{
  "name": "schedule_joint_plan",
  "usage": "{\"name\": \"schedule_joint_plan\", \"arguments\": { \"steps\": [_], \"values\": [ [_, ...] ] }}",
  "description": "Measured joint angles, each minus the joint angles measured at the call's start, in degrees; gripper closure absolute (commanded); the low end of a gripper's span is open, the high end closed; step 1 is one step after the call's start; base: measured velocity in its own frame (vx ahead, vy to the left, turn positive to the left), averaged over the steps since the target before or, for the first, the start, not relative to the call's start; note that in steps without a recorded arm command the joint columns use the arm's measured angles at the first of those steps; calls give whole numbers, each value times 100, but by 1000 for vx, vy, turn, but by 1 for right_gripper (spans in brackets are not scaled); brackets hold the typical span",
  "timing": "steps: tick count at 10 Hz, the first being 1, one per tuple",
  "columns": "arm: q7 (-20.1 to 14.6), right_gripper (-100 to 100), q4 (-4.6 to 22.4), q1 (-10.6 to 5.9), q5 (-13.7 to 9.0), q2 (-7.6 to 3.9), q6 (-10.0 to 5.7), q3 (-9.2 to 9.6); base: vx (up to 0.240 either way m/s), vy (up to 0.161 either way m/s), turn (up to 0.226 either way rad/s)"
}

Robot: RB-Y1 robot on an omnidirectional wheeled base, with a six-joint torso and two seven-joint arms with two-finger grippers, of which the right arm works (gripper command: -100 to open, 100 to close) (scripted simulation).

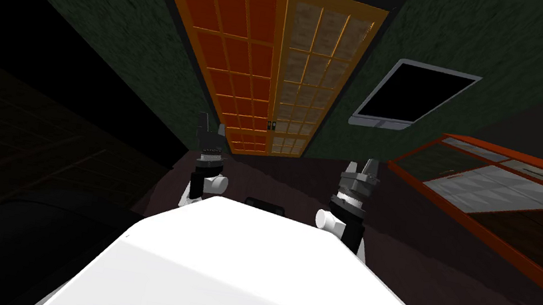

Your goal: Pull the door open

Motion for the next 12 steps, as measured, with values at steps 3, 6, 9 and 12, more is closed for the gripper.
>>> {"name": "schedule_joint_plan", "arguments": {
  "steps": [3,6,9,12],
  "values": [
    [236,-100,361,-107,114,-150,-111,-81,129,48,43],
    [515,-100,708,-194,243,-278,-211,-157,127,45,39],
    [776,-100,1069,-306,364,-388,-309,-244,115,48,40],
    [1080,-100,1497,-441,506,-478,-440,-326,116,42,50]
  ]
}}
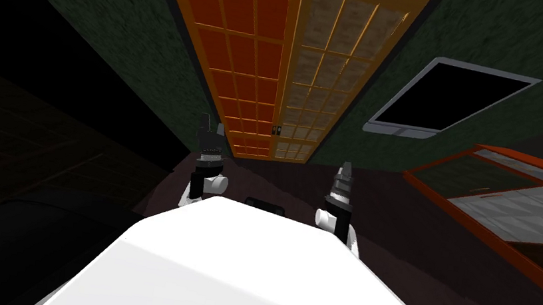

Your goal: Pull the door open

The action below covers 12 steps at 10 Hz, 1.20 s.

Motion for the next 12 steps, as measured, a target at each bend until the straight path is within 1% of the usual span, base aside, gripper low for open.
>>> {"name": "schedule_joint_plan", "arguments": {
  "steps": [1,3,4,5,6,7,9,10,12],
  "values": [
    [116,-100,148,-23,60,-33,-52,-32,132,78,56],
    [362,-100,425,-113,181,-42,-136,-53,121,46,29],
    [441,-100,519,-131,215,-75,-161,-86,93,41,41],
    [534,-100,665,-190,260,-87,-198,-112,97,36,42],
    [613,-100,728,-201,296,-122,-201,-144,91,40,47],
    [697,-100,855,-226,336,-144,-241,-174,91,37,44],
    [873,-100,1173,-335,412,-200,-352,-252,93,29,45],
    [983,-100,1307,-353,467,-186,-412,-261,111,35,42],
    [1178,-100,1530,-416,559,-215,-470,-314,115,41,41]
  ]
}}
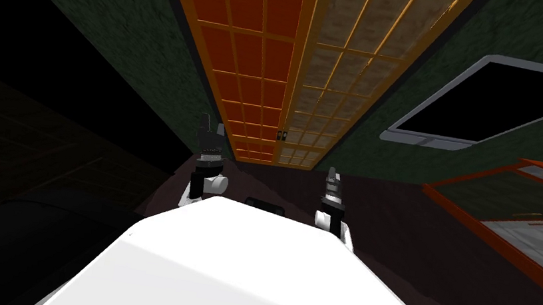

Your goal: Pull the door open

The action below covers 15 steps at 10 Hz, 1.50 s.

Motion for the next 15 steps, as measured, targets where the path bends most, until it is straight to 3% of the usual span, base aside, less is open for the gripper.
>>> {"name": "schedule_joint_plan", "arguments": {
  "steps": [8,11,15],
  "values": [
    [788,-100,1036,-275,373,-79,-327,-229,103,42,46],
    [1096,-100,1517,-446,510,-104,-468,-331,108,40,44],
    [1507,-100,1993,-579,710,-82,-607,-427,104,36,46]
  ]
}}
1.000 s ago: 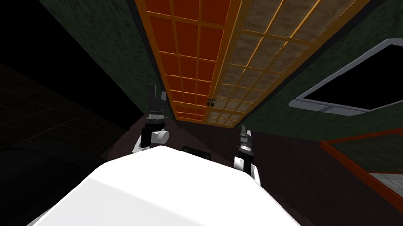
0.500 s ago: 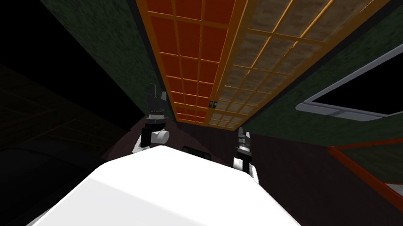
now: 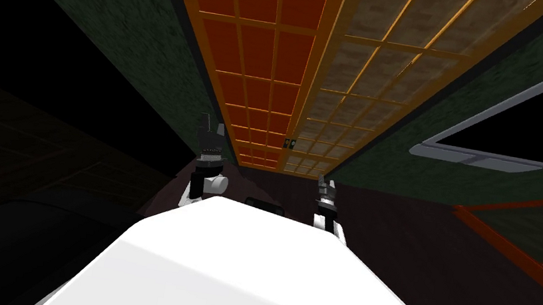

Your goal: Pull the door open

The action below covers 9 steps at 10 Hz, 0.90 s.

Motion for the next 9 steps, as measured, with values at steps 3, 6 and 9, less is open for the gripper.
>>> {"name": "schedule_joint_plan", "arguments": {
  "steps": [3,6,9],
  "values": [
    [293,-100,419,-141,136,-2,-122,-91,104,29,44],
    [605,-100,802,-250,278,41,-245,-166,112,35,45],
    [868,-100,1140,-348,410,59,-348,-240,109,32,45]
  ]
}}
